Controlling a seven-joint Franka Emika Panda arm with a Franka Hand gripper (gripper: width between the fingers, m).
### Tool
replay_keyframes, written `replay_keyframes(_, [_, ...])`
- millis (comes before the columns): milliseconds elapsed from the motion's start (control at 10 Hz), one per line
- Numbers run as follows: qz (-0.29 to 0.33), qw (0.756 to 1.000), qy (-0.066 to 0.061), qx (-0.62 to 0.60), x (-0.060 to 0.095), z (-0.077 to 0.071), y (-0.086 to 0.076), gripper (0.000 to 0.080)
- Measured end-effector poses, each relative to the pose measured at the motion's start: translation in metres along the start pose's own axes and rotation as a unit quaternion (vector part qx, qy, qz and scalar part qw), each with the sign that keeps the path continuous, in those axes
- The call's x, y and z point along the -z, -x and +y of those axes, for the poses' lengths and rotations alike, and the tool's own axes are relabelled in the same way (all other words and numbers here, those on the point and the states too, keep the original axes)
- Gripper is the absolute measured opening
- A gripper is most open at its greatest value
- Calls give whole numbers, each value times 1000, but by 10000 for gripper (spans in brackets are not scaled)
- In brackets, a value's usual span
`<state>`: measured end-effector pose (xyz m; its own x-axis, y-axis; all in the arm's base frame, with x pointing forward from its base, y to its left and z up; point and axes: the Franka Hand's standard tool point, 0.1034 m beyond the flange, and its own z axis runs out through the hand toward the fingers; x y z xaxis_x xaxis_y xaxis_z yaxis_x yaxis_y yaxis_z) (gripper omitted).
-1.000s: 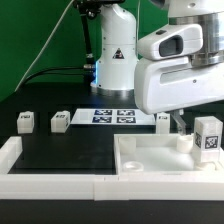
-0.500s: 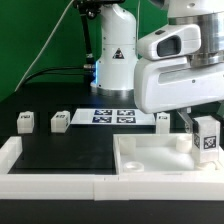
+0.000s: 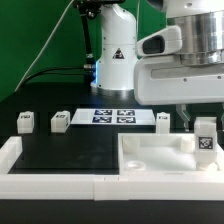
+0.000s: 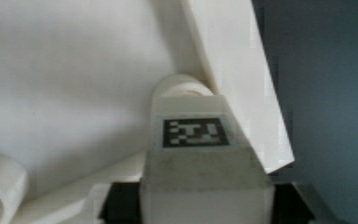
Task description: Assemble one leg
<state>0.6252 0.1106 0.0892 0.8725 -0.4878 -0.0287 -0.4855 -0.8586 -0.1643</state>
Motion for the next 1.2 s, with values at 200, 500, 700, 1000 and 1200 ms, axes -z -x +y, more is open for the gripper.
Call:
replay_keyframes(200, [2, 989, -4, -149, 0, 1, -2, 292])
replay_keyframes(500, [4, 941, 1, -339, -1, -2, 1, 294])
replay_keyframes(700, [2, 927, 0, -374, -2, -4, 2, 294])
replay_keyframes(1000, [1, 945, 0, -327, -3, -6, 4, 590])
replay_keyframes(1200, [1, 979, 0, -205, -3, -6, 4, 639])
